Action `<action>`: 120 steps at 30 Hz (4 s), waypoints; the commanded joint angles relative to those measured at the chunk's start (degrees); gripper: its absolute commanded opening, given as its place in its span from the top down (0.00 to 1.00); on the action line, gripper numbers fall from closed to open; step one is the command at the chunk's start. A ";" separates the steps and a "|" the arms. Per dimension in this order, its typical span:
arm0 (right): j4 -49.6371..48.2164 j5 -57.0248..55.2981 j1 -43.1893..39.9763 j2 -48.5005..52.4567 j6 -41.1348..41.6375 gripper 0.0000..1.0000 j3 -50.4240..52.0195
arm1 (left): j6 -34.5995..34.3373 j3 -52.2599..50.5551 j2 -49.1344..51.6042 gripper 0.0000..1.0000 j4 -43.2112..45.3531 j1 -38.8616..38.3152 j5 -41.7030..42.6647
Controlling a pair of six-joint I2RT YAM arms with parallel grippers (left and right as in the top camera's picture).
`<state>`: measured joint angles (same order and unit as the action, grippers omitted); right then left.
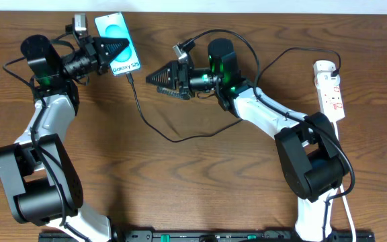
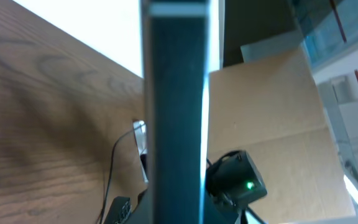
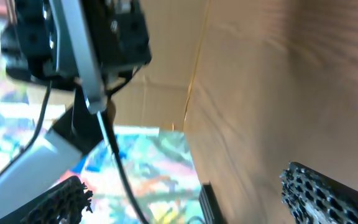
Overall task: Plug charger to phone and switch on socket
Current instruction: 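Open the right gripper and release the plugged-in USB-C plug, then lower the phone with the left gripper onto the table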
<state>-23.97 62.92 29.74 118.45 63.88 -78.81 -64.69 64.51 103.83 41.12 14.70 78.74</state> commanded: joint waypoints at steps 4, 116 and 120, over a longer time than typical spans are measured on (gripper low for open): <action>0.48 6.08 -0.46 -0.09 -5.11 0.01 -0.59 | 9.51 0.55 -0.83 0.93 1.05 0.39 4.09; 61.90 -27.02 -9.18 -0.83 -42.56 0.01 -6.67 | 52.11 -0.90 3.87 0.93 -70.29 0.33 -40.81; 61.92 -27.04 -9.18 -0.83 -42.56 0.01 -6.67 | 52.15 -0.90 5.62 0.93 -68.39 0.33 -36.81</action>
<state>37.91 36.14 20.73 118.45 22.24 -84.33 -13.45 64.12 108.60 -28.34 14.81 37.23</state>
